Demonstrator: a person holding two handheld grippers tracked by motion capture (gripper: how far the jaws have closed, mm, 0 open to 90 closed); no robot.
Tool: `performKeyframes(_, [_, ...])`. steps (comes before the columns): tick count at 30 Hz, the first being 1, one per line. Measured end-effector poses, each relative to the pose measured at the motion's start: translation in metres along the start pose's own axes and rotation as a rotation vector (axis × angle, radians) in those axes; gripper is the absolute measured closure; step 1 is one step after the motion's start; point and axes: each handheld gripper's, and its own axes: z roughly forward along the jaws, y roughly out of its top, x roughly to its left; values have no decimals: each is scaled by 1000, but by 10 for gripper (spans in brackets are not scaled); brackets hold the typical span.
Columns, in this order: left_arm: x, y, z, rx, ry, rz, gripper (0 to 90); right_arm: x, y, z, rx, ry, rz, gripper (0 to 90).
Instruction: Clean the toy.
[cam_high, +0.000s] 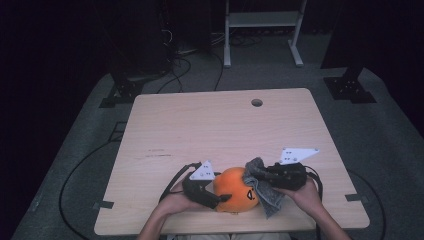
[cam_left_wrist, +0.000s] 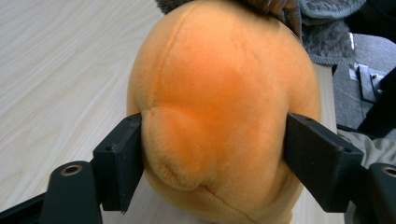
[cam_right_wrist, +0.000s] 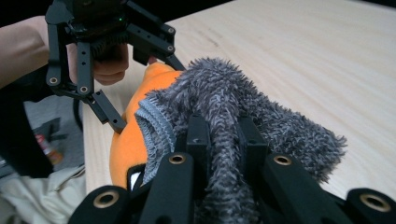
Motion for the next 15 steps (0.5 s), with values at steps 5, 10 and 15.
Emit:
performKeyframes(5, [8, 7, -1, 33, -56, -102, 97, 3, -1, 3, 22, 7, -12, 784])
performKeyframes(10, [14, 14, 10, 51, -95, -163, 185, 11, -6, -3, 12, -28, -43, 784])
performKeyframes(15, [6, 30, 8, -58, 4, 53, 333, 11, -5, -16, 2, -82, -67, 785])
